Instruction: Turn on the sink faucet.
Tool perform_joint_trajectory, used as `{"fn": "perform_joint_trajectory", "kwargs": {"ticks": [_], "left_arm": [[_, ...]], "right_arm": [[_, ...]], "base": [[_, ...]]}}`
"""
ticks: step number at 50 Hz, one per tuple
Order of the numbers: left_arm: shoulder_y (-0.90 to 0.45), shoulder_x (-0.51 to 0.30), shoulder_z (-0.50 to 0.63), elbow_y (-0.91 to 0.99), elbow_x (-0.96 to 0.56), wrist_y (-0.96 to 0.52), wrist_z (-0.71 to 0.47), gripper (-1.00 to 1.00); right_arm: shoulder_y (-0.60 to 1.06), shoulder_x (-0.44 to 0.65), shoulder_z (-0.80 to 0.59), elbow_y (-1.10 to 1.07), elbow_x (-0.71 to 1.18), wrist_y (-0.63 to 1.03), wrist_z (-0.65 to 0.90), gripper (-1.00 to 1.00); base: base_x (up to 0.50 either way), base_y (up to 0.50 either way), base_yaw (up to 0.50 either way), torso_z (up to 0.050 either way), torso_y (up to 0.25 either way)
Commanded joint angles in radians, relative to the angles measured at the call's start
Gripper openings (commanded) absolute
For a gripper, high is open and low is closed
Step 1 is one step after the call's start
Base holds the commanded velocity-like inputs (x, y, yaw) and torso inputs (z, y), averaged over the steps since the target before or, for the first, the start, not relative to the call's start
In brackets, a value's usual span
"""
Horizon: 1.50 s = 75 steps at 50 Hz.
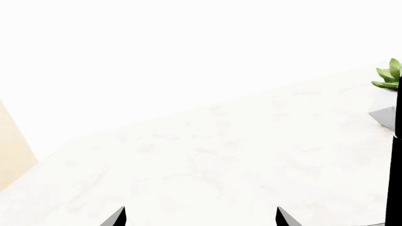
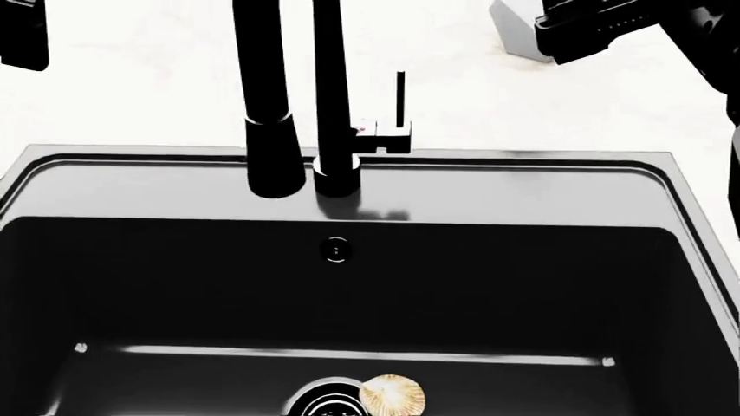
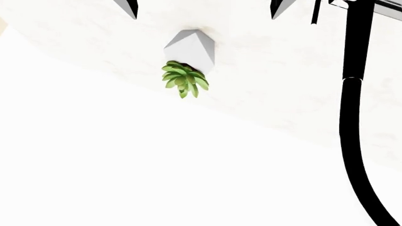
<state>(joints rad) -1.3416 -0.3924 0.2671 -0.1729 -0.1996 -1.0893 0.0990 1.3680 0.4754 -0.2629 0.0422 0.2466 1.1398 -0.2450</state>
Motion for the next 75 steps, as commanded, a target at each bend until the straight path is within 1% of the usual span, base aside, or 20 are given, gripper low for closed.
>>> {"fn": "perform_joint_trajectory", "kwargs": {"ticks": [1, 6, 12, 16, 25, 58, 59, 61, 62, 65, 67, 69, 70, 75], "left_arm": [[0.004, 0.005, -0.002, -0.004, 0.004, 0.037, 0.020, 1.00], [0.030, 0.019, -0.015, -0.030, -0.002, 0.041, 0.008, 1.00], [0.051, 0.010, -0.005, -0.024, -0.002, 0.073, 0.021, 1.00], [0.061, 0.006, 0.015, -0.008, 0.002, 0.096, 0.031, 1.00], [0.058, 0.008, 0.012, -0.031, 0.003, 0.097, 0.024, 1.00], [0.060, 0.001, 0.009, -0.012, -0.012, 0.088, 0.029, 1.00], [0.058, 0.006, -0.006, -0.017, -0.017, 0.082, 0.021, 1.00], [0.055, 0.006, 0.001, -0.020, -0.016, 0.082, 0.024, 1.00], [0.051, 0.007, 0.001, -0.025, -0.015, 0.084, 0.024, 1.00], [0.046, 0.008, -0.005, -0.046, -0.017, 0.095, 0.025, 1.00], [0.060, 0.022, -0.008, -0.065, -0.016, 0.098, 0.013, 1.00], [0.059, 0.026, -0.014, -0.086, -0.018, 0.106, 0.011, 1.00], [0.063, 0.028, -0.013, -0.090, -0.017, 0.112, 0.009, 1.00], [0.092, 0.029, -0.026, -0.085, -0.023, 0.126, 0.003, 1.00]], "right_arm": [[-0.023, -0.003, 0.022, -0.005, -0.001, 0.002, 0.003, 1.00], [-0.057, -0.009, 0.049, -0.013, 0.006, 0.009, 0.020, 1.00], [-0.077, -0.014, 0.055, -0.015, 0.009, 0.001, 0.026, 1.00], [-0.072, -0.017, 0.056, -0.010, 0.010, 0.000, 0.027, 1.00], [-0.075, -0.020, 0.059, -0.014, 0.016, 0.003, 0.028, 1.00], [-0.080, -0.023, 0.090, -0.024, 0.046, 0.005, 0.021, 1.00], [-0.083, -0.025, 0.096, -0.025, 0.047, -0.004, 0.022, 1.00], [-0.083, -0.020, 0.087, -0.025, 0.048, -0.014, 0.012, 1.00], [-0.087, -0.030, 0.115, -0.021, 0.065, -0.014, 0.008, 1.00], [-0.088, -0.032, 0.125, -0.018, 0.081, -0.017, -0.009, 1.00], [-0.092, -0.030, 0.127, -0.017, 0.089, -0.037, -0.025, 1.00], [-0.096, -0.119, 0.086, 0.062, 0.051, -0.124, 0.023, 1.00], [-0.088, -0.135, 0.072, 0.104, 0.038, -0.159, 0.023, 1.00], [-0.096, -0.172, 0.046, 0.255, 0.012, -0.297, 0.010, 1.00]], "base": [[0.23, 0.25, 0.00, 0.000, 0.000], [0.09, 0.10, 0.00, 0.000, 0.002], [0.00, 0.00, 0.00, 0.000, 0.000], [0.00, 0.00, 0.00, 0.003, -0.025], [0.00, 0.00, 0.00, 0.015, -0.109], [0.00, 0.00, 0.00, 0.018, -0.188], [0.00, 0.00, 0.00, 0.000, 0.000], [0.00, 0.00, 0.00, 0.000, 0.000], [0.00, 0.00, 0.00, 0.000, 0.000], [0.00, 0.00, 0.00, 0.000, 0.000], [0.00, 0.00, 0.00, 0.000, 0.000], [0.00, 0.00, 0.00, 0.000, 0.000], [0.00, 0.00, 0.00, 0.000, 0.000], [0.00, 0.00, 0.00, 0.000, 0.000]]}}
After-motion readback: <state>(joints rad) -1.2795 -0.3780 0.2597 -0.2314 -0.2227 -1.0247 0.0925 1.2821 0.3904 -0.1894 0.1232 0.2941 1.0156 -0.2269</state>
